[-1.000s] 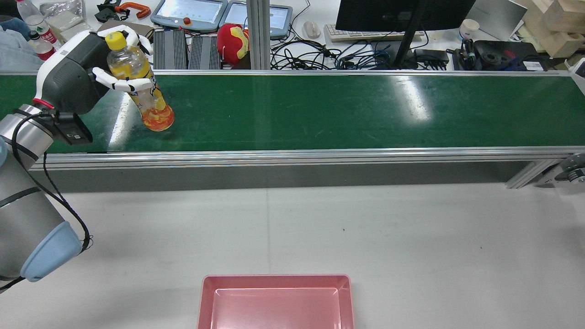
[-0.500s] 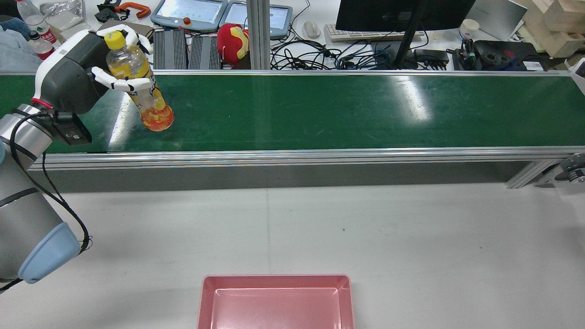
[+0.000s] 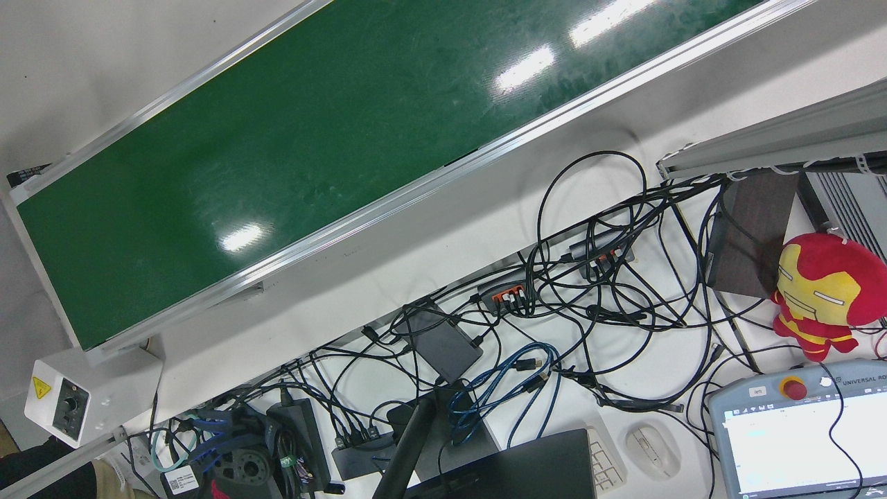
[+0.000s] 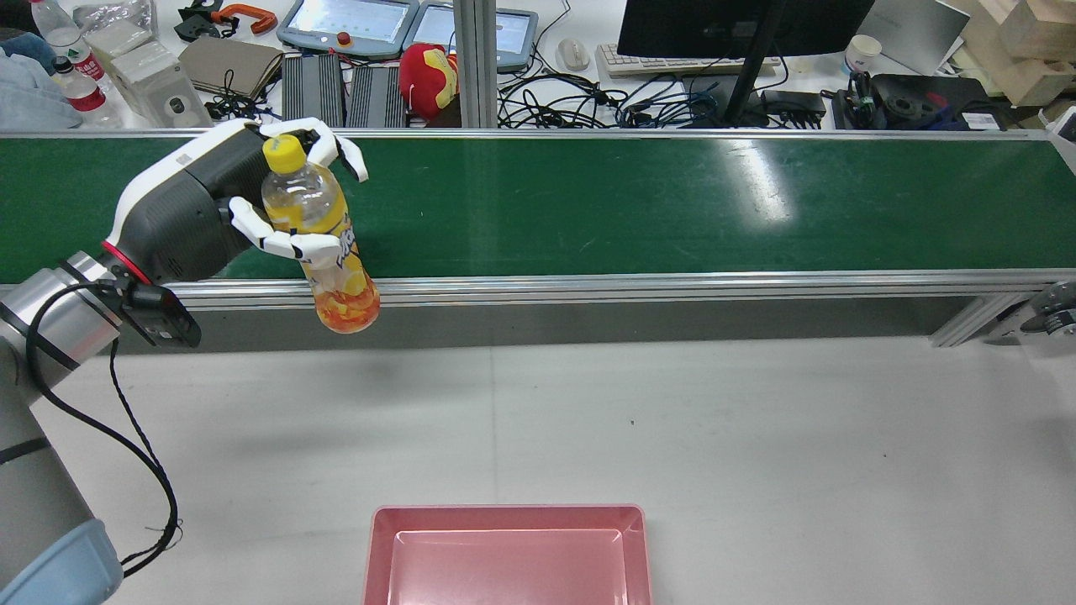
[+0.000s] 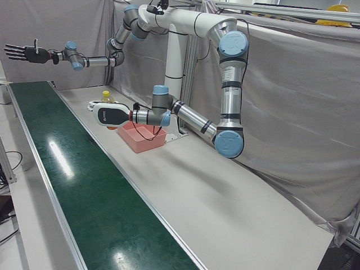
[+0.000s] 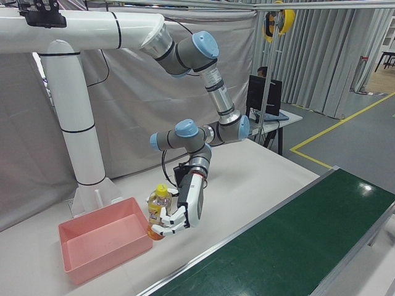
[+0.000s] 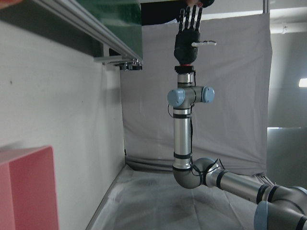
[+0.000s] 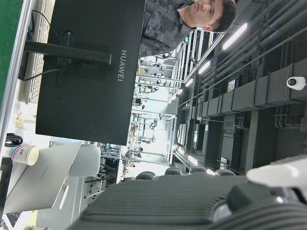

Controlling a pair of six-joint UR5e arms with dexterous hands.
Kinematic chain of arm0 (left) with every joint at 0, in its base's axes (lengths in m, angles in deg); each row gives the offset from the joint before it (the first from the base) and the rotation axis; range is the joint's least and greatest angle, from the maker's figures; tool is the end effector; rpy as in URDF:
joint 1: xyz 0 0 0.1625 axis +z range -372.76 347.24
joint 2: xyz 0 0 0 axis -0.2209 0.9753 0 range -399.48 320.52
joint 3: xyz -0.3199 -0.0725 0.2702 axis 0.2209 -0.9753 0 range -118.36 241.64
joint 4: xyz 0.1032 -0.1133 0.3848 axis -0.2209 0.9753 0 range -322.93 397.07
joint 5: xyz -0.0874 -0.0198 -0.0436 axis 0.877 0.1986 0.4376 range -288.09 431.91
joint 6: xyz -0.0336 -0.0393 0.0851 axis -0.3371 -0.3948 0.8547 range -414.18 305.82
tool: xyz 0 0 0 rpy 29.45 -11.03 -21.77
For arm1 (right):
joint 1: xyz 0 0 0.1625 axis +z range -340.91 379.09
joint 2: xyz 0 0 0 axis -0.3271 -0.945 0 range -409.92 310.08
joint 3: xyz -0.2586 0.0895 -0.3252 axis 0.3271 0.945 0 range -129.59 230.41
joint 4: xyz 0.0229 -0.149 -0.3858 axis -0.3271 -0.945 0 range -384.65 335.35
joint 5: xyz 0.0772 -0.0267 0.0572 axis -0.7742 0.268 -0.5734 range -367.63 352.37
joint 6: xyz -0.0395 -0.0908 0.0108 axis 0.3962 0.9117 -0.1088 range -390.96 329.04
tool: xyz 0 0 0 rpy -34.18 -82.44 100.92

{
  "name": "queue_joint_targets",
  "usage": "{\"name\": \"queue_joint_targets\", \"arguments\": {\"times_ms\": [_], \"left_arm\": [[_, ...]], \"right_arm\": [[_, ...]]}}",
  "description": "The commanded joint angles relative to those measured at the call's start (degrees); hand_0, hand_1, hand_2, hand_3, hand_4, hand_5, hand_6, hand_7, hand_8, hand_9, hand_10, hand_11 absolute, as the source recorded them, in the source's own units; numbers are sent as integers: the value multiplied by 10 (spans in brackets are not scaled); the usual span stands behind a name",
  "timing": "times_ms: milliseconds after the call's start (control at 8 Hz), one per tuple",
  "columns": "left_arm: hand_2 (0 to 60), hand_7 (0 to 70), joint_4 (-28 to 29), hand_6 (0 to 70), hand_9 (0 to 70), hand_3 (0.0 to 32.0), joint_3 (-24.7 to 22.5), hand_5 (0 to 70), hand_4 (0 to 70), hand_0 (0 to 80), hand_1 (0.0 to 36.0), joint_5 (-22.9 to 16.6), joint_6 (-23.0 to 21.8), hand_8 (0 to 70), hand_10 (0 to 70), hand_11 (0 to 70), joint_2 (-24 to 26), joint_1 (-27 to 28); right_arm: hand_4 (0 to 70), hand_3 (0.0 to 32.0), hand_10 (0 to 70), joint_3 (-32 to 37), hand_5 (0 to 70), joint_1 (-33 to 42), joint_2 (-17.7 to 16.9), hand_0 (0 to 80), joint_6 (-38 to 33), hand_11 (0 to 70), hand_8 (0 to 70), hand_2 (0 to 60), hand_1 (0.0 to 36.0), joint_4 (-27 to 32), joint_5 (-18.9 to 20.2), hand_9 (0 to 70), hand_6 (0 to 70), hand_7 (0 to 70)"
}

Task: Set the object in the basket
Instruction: 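Lift the bottle with the left hand and carry it over the pink basket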

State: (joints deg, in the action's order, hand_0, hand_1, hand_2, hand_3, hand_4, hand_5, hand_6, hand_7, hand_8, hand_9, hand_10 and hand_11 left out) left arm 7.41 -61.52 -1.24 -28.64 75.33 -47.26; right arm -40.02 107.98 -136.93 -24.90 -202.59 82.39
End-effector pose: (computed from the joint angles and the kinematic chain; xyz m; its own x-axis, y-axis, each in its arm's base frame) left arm 0.3346 -0.4268 0.2584 -0.8474 -0.4655 -0.2554 -0.0283 0.5200 -0.8537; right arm 0.1231 -0.5248 0.6532 -0.9944 0.0096 0.1052 -0.1038 0.0973 -0.9898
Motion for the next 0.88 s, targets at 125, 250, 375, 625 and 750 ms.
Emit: {"name": "queue_joint_targets", "arguments": {"times_ms": [125, 250, 375, 625, 750], "left_arm": [[452, 425, -28, 347, 700, 0, -30, 700, 382, 666, 274, -1, 87, 592, 650, 700, 1, 167], [421, 421, -31, 346, 700, 0, -30, 700, 389, 666, 266, 1, 100, 579, 629, 700, 0, 197], [406, 426, -36, 355, 700, 0, -30, 700, 397, 648, 256, 2, 102, 578, 628, 700, -1, 213], [119, 352, -39, 283, 634, 0, -30, 700, 366, 647, 198, -1, 102, 490, 528, 700, -25, 215], [14, 222, -63, 137, 453, 0, -30, 553, 216, 592, 172, -1, 102, 340, 417, 600, -32, 217]], "right_arm": [[0, 0, 0, 0, 0, 0, 0, 0, 0, 0, 0, 0, 0, 0, 0, 0, 0, 0], [0, 0, 0, 0, 0, 0, 0, 0, 0, 0, 0, 0, 0, 1, 0, 0, 0, 0], [0, 0, 0, 0, 0, 0, 0, 0, 0, 0, 0, 0, 0, 0, 0, 0, 0, 0], [0, 0, 0, 0, 0, 1, 0, 0, 0, 0, 0, 0, 0, 0, 0, 0, 0, 0], [0, 0, 0, 0, 0, 0, 0, 0, 0, 0, 0, 0, 0, 1, 0, 0, 0, 0]]}}
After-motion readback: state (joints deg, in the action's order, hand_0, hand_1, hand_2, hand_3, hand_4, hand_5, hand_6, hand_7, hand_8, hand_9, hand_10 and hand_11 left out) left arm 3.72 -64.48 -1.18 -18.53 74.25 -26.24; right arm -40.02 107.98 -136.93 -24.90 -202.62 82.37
